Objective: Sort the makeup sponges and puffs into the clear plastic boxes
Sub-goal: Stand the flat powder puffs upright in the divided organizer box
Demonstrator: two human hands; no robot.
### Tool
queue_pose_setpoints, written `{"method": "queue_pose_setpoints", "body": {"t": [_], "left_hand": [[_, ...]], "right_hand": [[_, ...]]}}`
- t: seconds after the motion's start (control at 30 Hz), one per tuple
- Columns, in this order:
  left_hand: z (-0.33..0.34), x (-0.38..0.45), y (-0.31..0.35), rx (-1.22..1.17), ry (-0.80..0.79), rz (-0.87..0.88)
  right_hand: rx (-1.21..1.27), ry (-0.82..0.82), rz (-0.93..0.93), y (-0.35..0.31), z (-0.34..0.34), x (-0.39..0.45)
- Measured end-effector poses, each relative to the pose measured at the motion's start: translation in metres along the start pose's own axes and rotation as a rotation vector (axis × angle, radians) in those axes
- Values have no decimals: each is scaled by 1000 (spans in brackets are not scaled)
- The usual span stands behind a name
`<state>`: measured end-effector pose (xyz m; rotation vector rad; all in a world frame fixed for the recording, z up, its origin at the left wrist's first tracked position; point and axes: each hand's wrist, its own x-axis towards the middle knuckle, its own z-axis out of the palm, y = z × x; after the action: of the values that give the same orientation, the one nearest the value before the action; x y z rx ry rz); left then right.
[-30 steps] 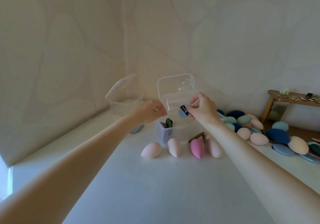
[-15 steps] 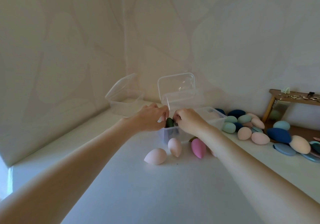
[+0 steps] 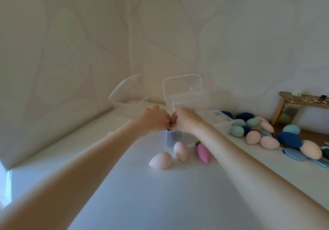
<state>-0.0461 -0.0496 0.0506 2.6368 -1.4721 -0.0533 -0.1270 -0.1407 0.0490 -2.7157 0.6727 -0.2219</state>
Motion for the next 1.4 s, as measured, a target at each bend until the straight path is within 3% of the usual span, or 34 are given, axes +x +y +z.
{"method": "queue_pose_setpoints", "body": {"t": [0.13, 0.33, 0.6, 0.87, 1.03, 1.23, 1.4], "left_hand": [[-6, 4, 3, -39, -111, -61], [-11, 19, 8, 40, -107, -81], [-7, 17, -1, 9, -15, -8], [-5, 7, -9, -140, 65, 82], [-5, 8, 0, -140, 91, 55], [-7, 8, 7, -91, 77, 78], [-4, 9, 9, -4, 76, 69]], "right_hand": [[-26, -63, 46, -4, -3, 0], [12, -47, 54, -2, -6, -2], [-18, -9, 20, 0, -6, -1], [-3, -162, 22, -3, -10, 0], [-4, -96, -4, -1, -11, -5], [-76, -245, -55, -4, -25, -17], [64, -107, -65, 1, -24, -22]]}}
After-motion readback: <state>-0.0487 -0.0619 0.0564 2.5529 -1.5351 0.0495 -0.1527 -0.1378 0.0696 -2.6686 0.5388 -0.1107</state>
